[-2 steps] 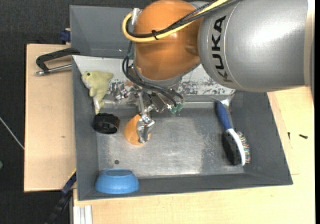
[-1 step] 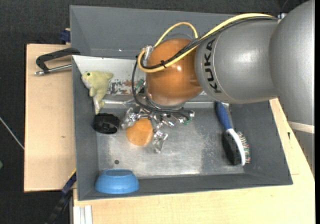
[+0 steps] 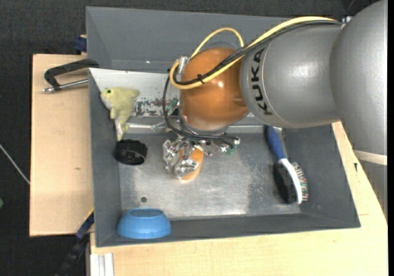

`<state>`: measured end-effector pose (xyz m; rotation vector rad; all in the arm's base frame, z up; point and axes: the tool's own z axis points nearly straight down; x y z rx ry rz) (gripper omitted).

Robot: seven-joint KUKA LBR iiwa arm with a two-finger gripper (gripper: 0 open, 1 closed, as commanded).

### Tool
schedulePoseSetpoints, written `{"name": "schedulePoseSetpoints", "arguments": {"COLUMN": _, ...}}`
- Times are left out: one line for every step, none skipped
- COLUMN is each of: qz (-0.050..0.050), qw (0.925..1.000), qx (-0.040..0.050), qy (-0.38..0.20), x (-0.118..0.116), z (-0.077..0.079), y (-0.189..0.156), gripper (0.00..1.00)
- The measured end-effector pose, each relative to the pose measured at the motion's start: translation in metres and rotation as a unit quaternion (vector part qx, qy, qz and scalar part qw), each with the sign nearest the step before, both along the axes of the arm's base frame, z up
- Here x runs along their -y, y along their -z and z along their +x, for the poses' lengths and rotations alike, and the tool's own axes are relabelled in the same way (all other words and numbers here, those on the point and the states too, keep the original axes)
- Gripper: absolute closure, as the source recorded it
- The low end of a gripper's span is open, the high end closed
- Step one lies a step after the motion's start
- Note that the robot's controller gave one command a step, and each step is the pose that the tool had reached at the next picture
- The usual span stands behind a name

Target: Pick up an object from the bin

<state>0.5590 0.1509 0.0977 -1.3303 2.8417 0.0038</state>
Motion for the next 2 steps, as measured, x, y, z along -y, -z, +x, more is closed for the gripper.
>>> {"name": "schedulePoseSetpoints", "arguments": {"qz": 0.0, "qw": 1.0, "qx": -0.0004, "qy": 0.0, "x": 0.0, "z": 0.0, "y": 0.0, "gripper": 0.0}}
{"name": "schedulePoseSetpoints", "arguments": {"qz": 0.003, "qw": 0.9996, "qx": 0.0019, "qy": 0.03, "x": 0.053, "z": 0.025, "y": 0.025, "gripper": 0.0}}
